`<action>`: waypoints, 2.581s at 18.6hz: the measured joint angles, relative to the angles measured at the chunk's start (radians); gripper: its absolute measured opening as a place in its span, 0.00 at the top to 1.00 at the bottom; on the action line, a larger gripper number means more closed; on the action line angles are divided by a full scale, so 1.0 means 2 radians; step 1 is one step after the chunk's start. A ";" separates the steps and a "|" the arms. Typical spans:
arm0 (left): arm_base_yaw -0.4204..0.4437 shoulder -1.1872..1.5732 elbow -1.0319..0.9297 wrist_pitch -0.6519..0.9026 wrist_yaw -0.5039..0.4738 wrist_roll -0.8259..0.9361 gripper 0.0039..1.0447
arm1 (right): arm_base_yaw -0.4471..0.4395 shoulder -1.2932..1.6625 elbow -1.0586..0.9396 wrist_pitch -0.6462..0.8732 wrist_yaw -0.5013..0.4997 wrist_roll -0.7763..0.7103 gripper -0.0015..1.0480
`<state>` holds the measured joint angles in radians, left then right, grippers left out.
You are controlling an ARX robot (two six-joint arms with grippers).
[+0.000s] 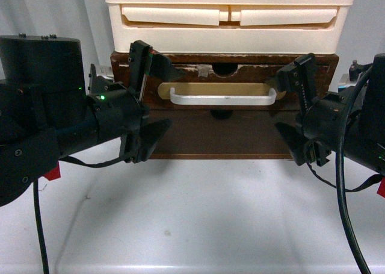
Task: Open drawer
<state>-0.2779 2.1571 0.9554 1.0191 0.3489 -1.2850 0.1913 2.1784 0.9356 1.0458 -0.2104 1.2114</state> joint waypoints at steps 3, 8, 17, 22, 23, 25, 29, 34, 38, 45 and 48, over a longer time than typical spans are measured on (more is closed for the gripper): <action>0.000 0.007 0.012 -0.002 0.001 -0.001 0.19 | 0.006 0.007 0.010 -0.006 -0.002 -0.002 0.13; 0.002 0.008 0.014 0.006 0.002 -0.010 0.62 | 0.013 0.007 0.019 0.006 -0.005 -0.002 0.58; -0.002 0.007 -0.018 0.048 0.000 -0.038 0.88 | 0.020 0.002 -0.017 0.039 0.002 0.068 0.85; -0.006 -0.044 -0.128 0.111 0.009 -0.043 0.88 | 0.047 -0.040 -0.123 0.107 0.014 0.082 0.86; -0.008 -0.060 -0.157 0.118 0.010 -0.047 0.88 | 0.055 -0.054 -0.150 0.120 0.017 0.084 0.86; -0.016 -0.098 -0.216 0.122 0.013 -0.046 0.89 | 0.072 -0.082 -0.204 0.134 0.028 0.076 0.81; -0.024 -0.184 -0.344 0.132 0.053 -0.024 0.69 | 0.098 -0.133 -0.288 0.120 0.047 0.039 0.61; 0.033 -0.375 -0.401 -0.005 0.070 0.091 0.22 | 0.118 -0.181 -0.308 0.099 0.075 -0.045 0.18; 0.026 -0.408 -0.467 0.119 -0.275 0.460 0.57 | 0.075 -0.219 -0.398 0.121 0.281 -0.412 0.55; 0.080 -0.655 -0.474 -0.085 -0.230 0.632 0.99 | -0.008 -0.481 -0.463 0.074 0.195 -0.598 0.98; 0.139 -0.780 -0.474 -0.215 -0.181 0.634 0.99 | -0.032 -0.604 -0.464 -0.037 0.169 -0.602 0.98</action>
<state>-0.0002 0.5972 0.0082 0.5900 -0.0128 -0.0177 0.1265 0.9703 0.0074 0.9722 0.1268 0.0067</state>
